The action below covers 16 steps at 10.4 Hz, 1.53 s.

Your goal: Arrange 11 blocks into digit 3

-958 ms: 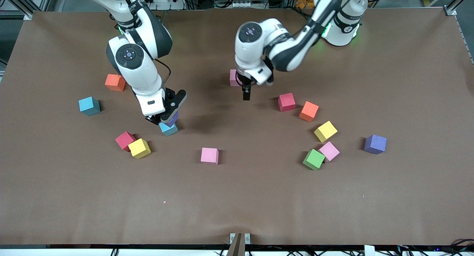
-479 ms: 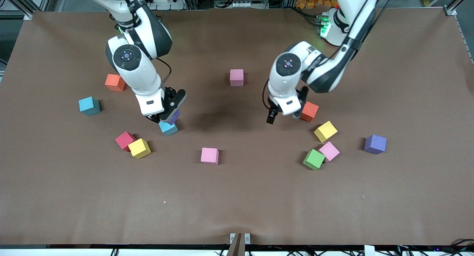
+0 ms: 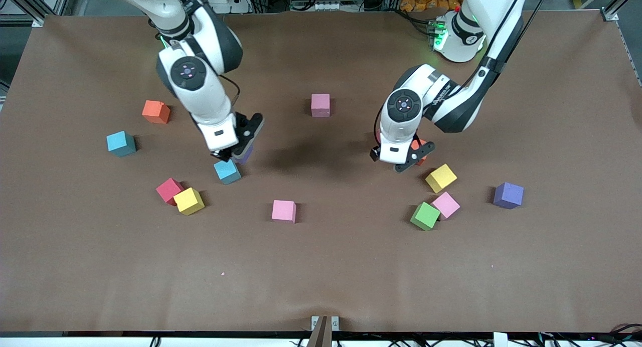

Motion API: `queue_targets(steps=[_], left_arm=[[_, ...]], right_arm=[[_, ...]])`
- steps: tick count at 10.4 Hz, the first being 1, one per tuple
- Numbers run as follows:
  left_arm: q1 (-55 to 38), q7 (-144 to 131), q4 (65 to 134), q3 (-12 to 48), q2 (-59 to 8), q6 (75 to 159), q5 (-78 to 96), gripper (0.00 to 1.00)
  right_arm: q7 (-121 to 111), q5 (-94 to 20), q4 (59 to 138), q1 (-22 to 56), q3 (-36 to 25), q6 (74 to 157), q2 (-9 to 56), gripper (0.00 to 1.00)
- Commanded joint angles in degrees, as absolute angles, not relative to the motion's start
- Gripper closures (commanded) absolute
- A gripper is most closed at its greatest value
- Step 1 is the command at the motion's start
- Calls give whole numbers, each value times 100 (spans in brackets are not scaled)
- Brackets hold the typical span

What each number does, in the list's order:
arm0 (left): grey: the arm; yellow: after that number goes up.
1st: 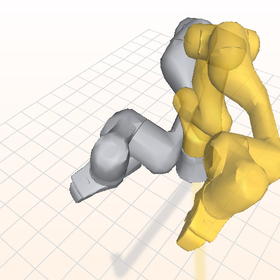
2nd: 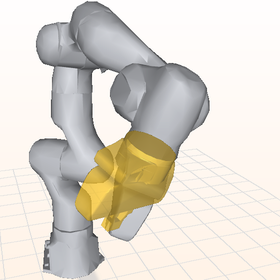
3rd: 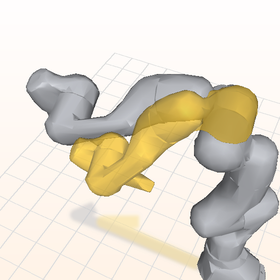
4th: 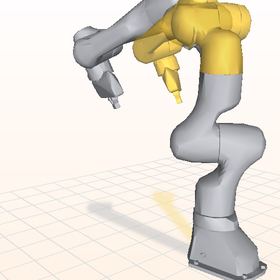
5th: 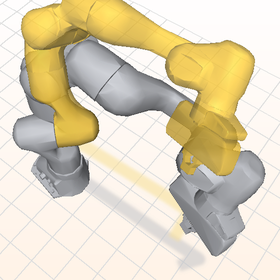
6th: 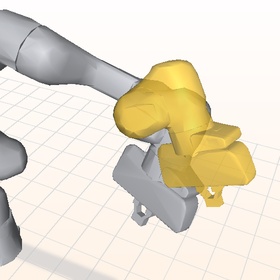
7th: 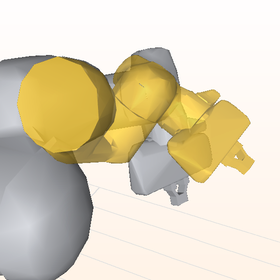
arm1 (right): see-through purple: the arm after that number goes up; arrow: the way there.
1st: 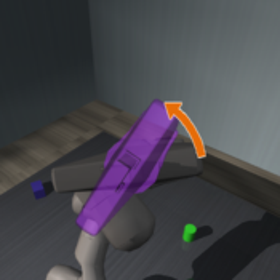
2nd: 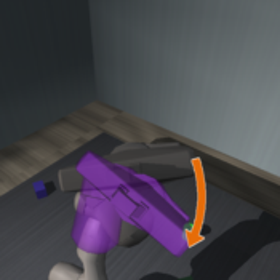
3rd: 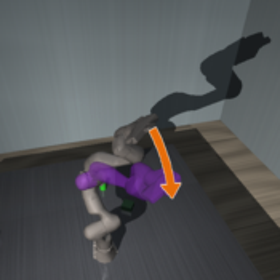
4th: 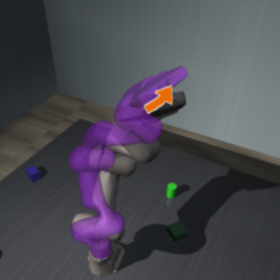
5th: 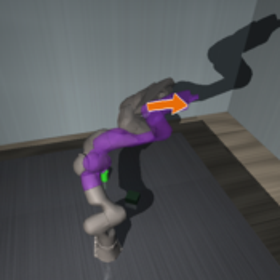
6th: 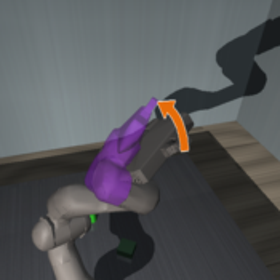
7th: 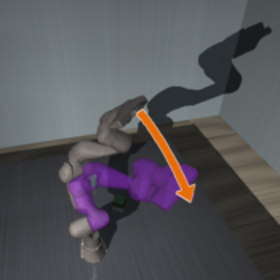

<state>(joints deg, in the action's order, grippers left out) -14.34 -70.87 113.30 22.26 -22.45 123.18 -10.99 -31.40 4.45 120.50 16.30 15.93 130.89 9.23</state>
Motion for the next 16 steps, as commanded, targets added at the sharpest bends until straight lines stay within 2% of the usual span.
queue_targets(steps=[1, 2, 3, 6, 8, 10, 11, 13, 14, 16], left_arm=[[-1398, -6165, 11732, 2346, -2040, 12435, -1213, 0], [-1397, -6013, 11873, 2355, -2004, 12576, -1213, 0], [-1397, -6003, 12022, 2364, -1952, 12742, -1213, 0], [-1266, -5916, 12822, 2364, -1758, 13665, -1213, 0], [-1257, -5915, 12841, 2364, -1793, 13676, -1213, 0], [-1248, -5932, 12841, 2364, -1915, 13711, -1204, 0], [-1248, -5967, 12823, 2364, -1960, 13781, -1195, 7], [-1248, -6020, 12806, 2356, -2109, 14000, -1152, 10], [-1248, -6029, 12806, 2355, -2153, 14097, -1151, 18], [-1248, -6029, 12806, 2355, -2171, 14098, -1143, 49]], right_arm=[[-3549, 308, 12216, 2107, 1582, 13480, 1124, 47], [-3577, 299, 12713, 2109, 1669, 13996, 1116, 49], [-3568, 299, 13205, 1953, 2079, 14662, 1081, 50], [-3559, 299, 13534, 1609, 3065, 14949, 1099, 49], [-3586, 308, 13622, 1538, 3461, 15073, 1203, 48], [-3629, 342, 13868, 1477, 3655, 15571, 1414, 48], [-3647, 360, 13965, 1468, 3665, 15757, 1519, 48], [-3639, 369, 14079, 1433, 3674, 16038, 1660, 48], [-3647, 369, 14298, 1389, 3674, 16519, 1800, 48], [-3656, 395, 14326, 1397, 3665, 16761, 2030, 48]])
